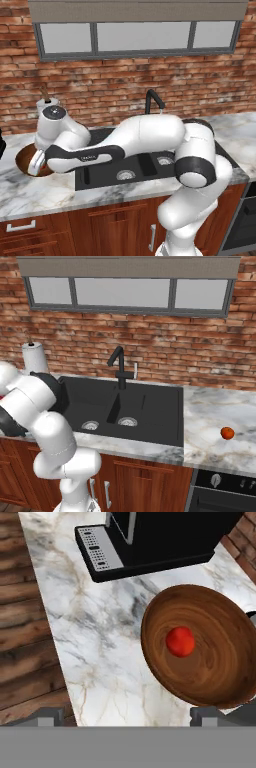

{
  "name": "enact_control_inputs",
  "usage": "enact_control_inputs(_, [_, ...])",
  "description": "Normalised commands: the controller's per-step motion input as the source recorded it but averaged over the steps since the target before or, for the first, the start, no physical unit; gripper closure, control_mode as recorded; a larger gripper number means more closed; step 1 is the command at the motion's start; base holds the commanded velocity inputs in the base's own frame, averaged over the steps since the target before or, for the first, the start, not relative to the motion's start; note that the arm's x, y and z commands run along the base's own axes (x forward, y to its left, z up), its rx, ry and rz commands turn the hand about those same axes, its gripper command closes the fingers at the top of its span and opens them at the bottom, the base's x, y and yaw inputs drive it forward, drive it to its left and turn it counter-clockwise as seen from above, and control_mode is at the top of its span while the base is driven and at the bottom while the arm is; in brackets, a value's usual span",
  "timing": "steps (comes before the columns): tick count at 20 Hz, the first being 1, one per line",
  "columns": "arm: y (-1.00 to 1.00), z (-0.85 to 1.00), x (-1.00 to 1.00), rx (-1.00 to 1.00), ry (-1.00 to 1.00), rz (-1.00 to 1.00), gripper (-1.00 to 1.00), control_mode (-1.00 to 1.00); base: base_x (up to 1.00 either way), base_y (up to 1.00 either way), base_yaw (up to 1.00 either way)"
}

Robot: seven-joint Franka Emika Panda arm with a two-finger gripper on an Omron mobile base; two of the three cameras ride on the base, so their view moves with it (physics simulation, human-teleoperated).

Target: Pick the tomato from the sink and place it in the bowl. Then pick the bowl and place it in the microwave. Then close the microwave door and press the start button.

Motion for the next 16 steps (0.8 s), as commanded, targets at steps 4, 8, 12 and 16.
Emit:
enact_control_inputs(4, [-0.60, -0.06, -0.34, -0.09, 0.00, 0.08, -1.00, -1.00, 0.00, 0.00, 0.00])
enact_control_inputs(8, [-0.56, 0.00, 0.00, -0.09, 0.00, 0.08, -1.00, -1.00, 0.00, 0.00, 0.00])
enact_control_inputs(12, [-0.26, -0.17, 0.05, -0.07, 0.00, 0.16, -1.00, -1.00, 0.00, 0.00, 0.00])
enact_control_inputs(16, [-0.02, -0.38, 0.00, -0.06, 0.00, 0.24, -1.00, -1.00, 0.00, 0.00, 0.00])
